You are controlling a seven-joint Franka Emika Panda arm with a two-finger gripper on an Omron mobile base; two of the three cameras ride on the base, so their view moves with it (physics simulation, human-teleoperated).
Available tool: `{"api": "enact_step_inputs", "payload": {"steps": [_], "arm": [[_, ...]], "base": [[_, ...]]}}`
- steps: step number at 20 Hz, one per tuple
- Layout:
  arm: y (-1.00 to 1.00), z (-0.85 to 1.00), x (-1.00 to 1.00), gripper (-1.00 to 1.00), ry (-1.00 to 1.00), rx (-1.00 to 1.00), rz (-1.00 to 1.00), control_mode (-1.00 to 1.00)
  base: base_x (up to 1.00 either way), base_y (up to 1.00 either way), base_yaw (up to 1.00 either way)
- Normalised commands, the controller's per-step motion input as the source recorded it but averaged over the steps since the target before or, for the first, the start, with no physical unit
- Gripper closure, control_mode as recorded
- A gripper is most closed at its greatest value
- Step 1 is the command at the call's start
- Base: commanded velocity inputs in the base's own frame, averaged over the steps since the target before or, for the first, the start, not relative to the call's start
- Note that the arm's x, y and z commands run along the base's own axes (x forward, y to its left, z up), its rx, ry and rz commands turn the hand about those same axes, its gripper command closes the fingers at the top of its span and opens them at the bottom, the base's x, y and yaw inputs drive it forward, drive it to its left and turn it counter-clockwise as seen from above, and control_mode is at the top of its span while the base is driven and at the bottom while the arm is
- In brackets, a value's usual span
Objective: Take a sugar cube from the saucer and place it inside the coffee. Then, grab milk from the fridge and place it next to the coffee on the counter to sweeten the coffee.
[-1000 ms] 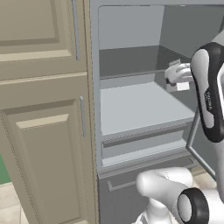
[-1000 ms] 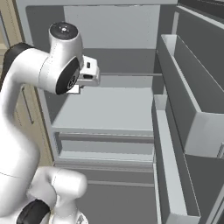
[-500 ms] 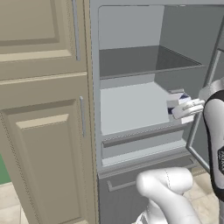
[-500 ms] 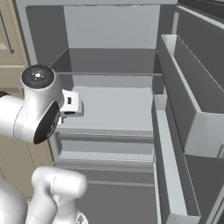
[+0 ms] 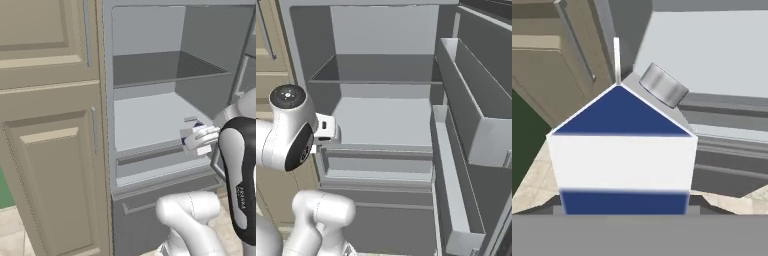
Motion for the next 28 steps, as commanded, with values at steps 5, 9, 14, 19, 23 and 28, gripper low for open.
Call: {"api": "enact_step_inputs", "payload": {"steps": [5,9,14,19,23,28], "arm": [[0.0,0.0,0.0,1.0,0.0,0.0,0.0,1.0],[0.0,0.0,0.0,1.0,0.0,0.0,0.0,1.0],[0.0,0.0,0.0,1.0,0.0,0.0,0.0,1.0],[0.0,0.0,0.0,1.0,0.0,0.0,0.0,1.0],[0.0,0.0,0.0,1.0,0.0,0.0,0.0,1.0],[0.0,0.0,0.0,1.0,0.0,0.0,0.0,1.0]], "base": [[-1.0,0.24,-0.28],[-1.0,0.26,-0.5],[-0.93,0.03,-0.71],[-0.73,-0.03,-0.75],[-0.35,-0.31,-0.75],[0.35,-0.72,-0.65]]}}
